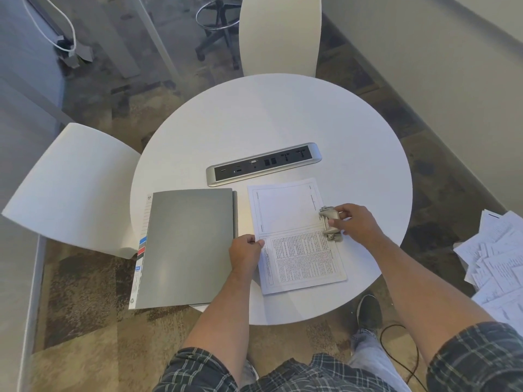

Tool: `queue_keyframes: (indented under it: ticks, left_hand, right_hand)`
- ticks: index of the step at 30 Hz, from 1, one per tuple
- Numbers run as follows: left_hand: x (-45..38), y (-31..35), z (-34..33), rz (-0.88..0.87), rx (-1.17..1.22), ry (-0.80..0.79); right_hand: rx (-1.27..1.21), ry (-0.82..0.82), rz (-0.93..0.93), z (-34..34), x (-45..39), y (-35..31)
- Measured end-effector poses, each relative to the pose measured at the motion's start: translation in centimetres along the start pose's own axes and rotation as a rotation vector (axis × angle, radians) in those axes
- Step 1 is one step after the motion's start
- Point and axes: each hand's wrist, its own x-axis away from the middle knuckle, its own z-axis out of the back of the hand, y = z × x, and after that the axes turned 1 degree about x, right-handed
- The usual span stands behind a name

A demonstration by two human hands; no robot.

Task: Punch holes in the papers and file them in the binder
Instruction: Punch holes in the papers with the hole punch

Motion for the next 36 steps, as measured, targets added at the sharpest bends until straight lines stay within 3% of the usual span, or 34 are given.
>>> queue_keyframes:
  ticks: [25, 30, 36]
  left_hand:
    - [-0.8, 0.1, 0.1, 0.025, -0.032, -0.038]
    - [-0.7, -0.2, -0.1, 0.037, -0.017, -0.017]
    - [-0.7, -0.1, -0.1, 0.024, -0.015, -0.008]
  right_hand:
    - [-0.159, 0.153, -0.091, -1.4, -0.5, -0.4]
    - [-0.287, 0.237, -0.150, -1.8, -0.3, 1.0]
    - [-0.240, 0.156, -0.156, -0.9, -0.2, 0.5]
